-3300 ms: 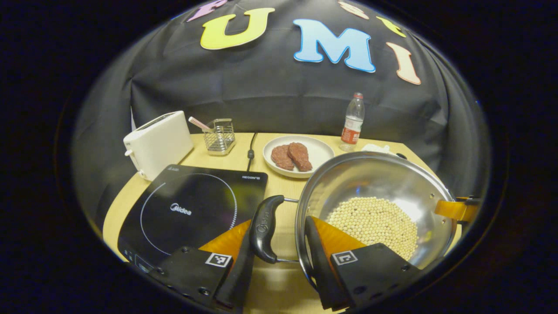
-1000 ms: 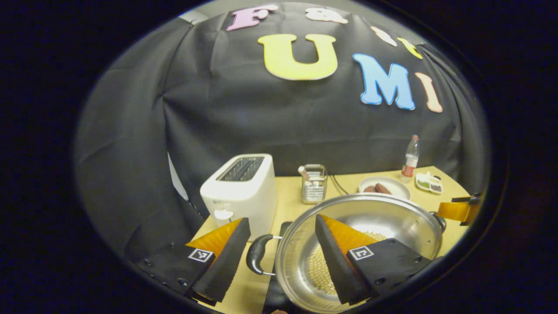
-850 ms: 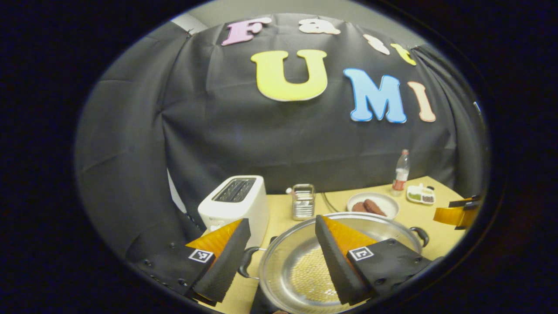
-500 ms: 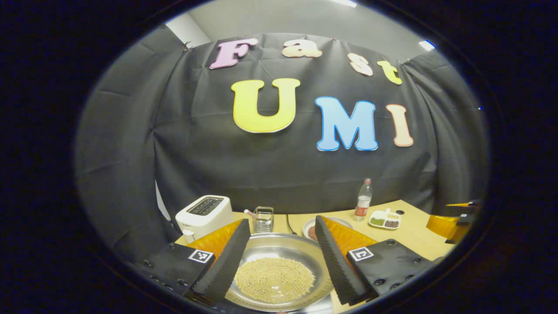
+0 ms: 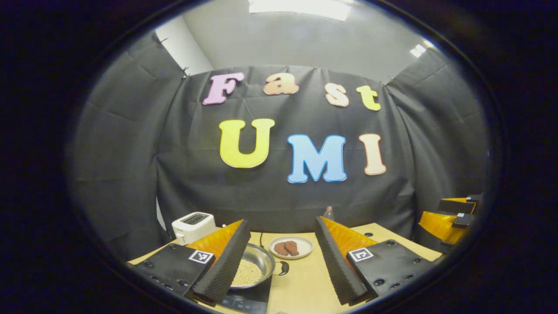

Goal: First push the handle of the pot to place it horizontally, then grasp the pot with both hands and set it on the induction cooktop.

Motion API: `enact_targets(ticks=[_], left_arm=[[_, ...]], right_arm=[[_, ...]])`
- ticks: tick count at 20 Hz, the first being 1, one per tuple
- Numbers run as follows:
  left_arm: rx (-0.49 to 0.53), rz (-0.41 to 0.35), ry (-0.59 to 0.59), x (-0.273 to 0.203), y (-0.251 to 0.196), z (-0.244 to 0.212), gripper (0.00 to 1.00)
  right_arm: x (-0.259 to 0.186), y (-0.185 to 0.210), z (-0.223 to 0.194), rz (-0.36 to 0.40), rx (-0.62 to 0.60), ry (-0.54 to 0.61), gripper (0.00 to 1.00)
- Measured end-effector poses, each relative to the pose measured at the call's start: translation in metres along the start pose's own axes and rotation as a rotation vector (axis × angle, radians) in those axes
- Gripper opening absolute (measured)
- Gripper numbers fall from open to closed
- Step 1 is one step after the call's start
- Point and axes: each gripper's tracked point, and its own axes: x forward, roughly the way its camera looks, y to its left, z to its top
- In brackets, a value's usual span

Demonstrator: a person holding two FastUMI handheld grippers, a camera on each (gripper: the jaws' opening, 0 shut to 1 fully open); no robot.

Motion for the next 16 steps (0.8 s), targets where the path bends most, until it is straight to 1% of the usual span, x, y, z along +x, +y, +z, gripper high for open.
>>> enact_targets(ticks=[3,4,6,7,10,11,12,13,14,16], left_arm=[[0.026,-0.008,-0.033,-0.035,-0.019,0.016,0.96],[0.025,-0.006,-0.035,-0.047,-0.021,0.02,0.94],[0.021,0.0,-0.05,-0.063,-0.015,0.027,0.98],[0.021,0.002,-0.054,-0.069,-0.012,0.03,0.98],[0.023,0.002,-0.053,-0.083,0.002,0.034,0.94],[0.024,-0.001,-0.06,-0.086,0.005,0.037,0.94],[0.025,-0.001,-0.069,-0.09,0.011,0.041,0.98],[0.026,-0.003,-0.075,-0.092,0.016,0.042,0.94],[0.03,-0.008,-0.075,-0.094,0.018,0.044,1.0],[0.048,-0.013,-0.082,-0.099,0.025,0.046,1.0]], right_arm=[[-0.031,-0.007,0.013,0.007,-0.007,-0.031,0.98],[-0.04,-0.009,0.017,0.005,-0.006,-0.044,0.98],[-0.055,-0.012,0.023,-0.015,-0.005,-0.067,0.98],[-0.063,-0.013,0.023,-0.026,-0.002,-0.068,0.98],[-0.078,-0.009,0.023,-0.049,0.021,-0.068,0.99],[-0.082,-0.008,0.025,-0.057,0.024,-0.072,0.99],[-0.086,-0.006,0.026,-0.068,0.027,-0.073,0.99],[-0.09,-0.004,0.027,-0.077,0.032,-0.073,0.99],[-0.093,-0.001,0.027,-0.08,0.04,-0.074,0.99],[-0.096,0.005,0.03,-0.086,0.049,-0.082,0.99]])
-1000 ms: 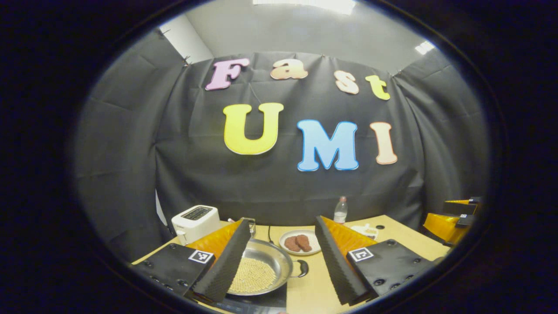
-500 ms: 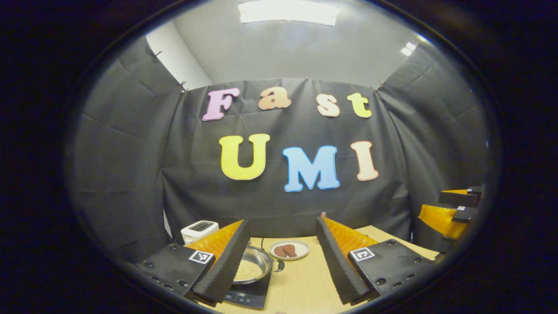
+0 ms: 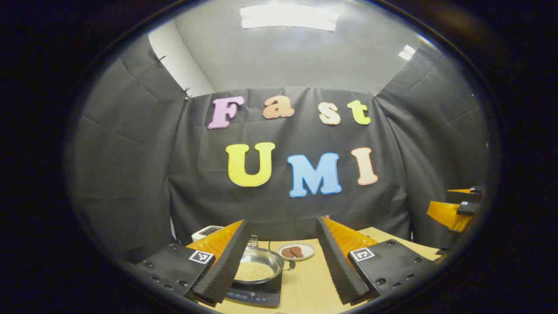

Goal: First push the handle of the pot to place it horizontally, then grasp the pot with both hands and set it on the induction cooktop.

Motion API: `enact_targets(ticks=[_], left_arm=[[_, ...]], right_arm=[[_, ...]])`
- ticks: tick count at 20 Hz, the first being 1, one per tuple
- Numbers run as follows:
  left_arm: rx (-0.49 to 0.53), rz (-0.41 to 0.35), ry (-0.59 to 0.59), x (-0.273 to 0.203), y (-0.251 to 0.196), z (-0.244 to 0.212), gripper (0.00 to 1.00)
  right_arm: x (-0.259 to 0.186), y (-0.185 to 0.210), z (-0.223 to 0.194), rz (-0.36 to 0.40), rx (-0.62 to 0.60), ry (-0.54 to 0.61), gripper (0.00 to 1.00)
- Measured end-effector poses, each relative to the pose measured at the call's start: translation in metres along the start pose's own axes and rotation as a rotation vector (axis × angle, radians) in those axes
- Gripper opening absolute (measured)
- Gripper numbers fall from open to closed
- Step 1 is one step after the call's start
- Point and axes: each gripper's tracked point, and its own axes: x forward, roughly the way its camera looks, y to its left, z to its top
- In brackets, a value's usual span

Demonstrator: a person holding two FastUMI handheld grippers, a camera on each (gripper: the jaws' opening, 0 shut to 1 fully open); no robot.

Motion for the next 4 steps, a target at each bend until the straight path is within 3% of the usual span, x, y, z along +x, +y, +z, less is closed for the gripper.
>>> enact_targets(ticks=[4], left_arm=[[0.015,-0.009,-0.021,-0.0059,0.0081,0.0074,0.98]], right_arm=[[-0.0012,0.009,0.0012,-0.003,0.003,-0.004,0.99]])
